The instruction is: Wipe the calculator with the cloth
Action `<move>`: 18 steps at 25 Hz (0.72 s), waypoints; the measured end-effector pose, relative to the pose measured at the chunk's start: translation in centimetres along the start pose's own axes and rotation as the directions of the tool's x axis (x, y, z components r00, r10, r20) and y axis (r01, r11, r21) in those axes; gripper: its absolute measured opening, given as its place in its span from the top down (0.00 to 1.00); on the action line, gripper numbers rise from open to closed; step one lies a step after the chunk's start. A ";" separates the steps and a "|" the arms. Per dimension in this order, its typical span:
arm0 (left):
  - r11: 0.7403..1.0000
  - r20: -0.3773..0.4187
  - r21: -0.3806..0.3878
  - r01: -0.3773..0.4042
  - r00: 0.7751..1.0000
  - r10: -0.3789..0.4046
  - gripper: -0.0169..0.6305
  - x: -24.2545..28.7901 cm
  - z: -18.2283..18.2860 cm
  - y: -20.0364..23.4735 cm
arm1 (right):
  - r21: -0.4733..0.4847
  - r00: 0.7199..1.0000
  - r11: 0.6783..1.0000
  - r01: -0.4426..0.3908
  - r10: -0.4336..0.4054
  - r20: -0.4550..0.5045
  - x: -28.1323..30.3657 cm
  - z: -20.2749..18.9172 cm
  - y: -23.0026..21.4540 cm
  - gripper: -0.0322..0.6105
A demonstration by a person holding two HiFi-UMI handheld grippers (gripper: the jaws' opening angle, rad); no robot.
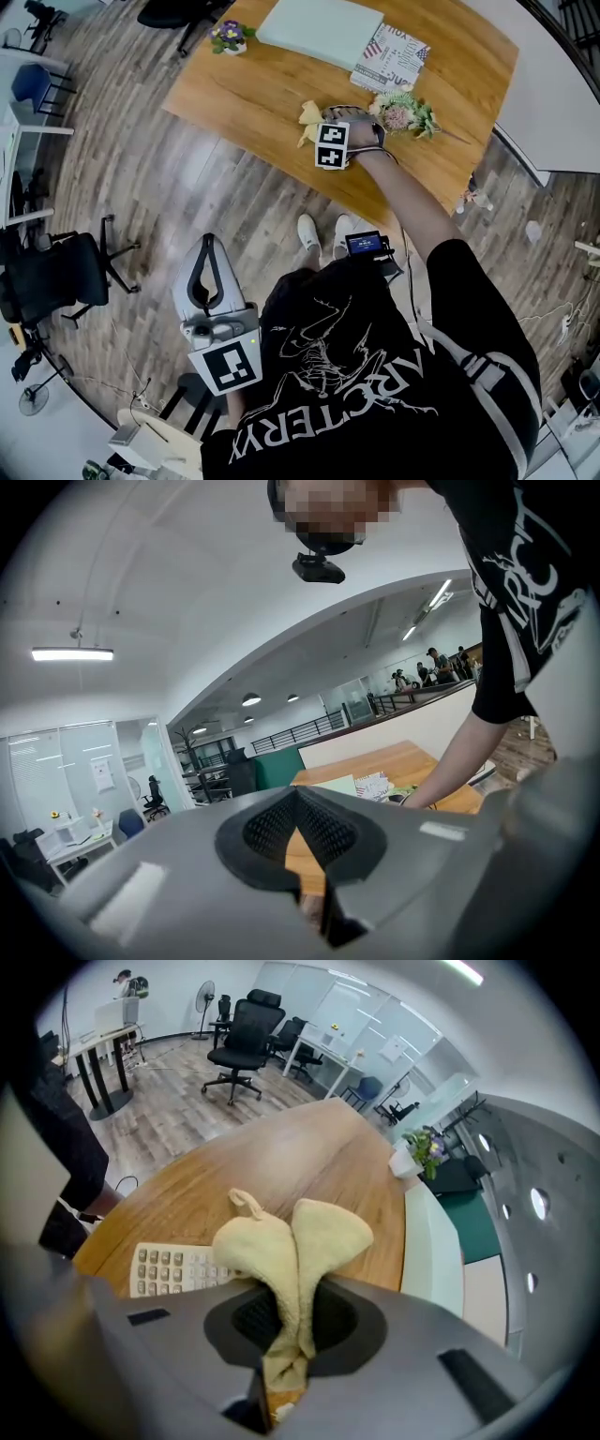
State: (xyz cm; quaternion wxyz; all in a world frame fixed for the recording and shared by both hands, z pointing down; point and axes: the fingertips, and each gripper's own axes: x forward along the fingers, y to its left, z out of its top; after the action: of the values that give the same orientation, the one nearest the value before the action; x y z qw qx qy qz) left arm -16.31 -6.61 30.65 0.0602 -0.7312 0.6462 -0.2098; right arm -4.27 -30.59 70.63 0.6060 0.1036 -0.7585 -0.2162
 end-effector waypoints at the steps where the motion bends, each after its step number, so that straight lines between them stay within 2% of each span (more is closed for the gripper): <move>1: 1.000 0.000 0.000 -0.002 1.000 0.002 0.96 -0.1 0.0 0.1 | -0.002 1.000 1.000 -0.006 0.006 -0.002 0.0 0.0 0.0 0.87; 7: 1.000 0.018 -0.003 0.006 1.000 -0.006 0.96 0.2 0.6 -0.3 | 0.021 0.999 0.998 -0.054 0.054 0.004 -0.8 0.1 1.3 0.87; 18: 0.995 0.089 -0.025 0.096 0.992 -0.094 0.96 1.9 2.1 -2.4 | 0.026 0.986 0.987 -0.157 0.155 0.057 -4.7 0.1 10.1 0.87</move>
State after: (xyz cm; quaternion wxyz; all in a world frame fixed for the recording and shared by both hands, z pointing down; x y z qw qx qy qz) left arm -13.17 -8.47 30.01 0.0676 -0.7704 0.6105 -0.1707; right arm -2.18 -19.64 71.04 0.5986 0.0470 -0.7837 -0.1592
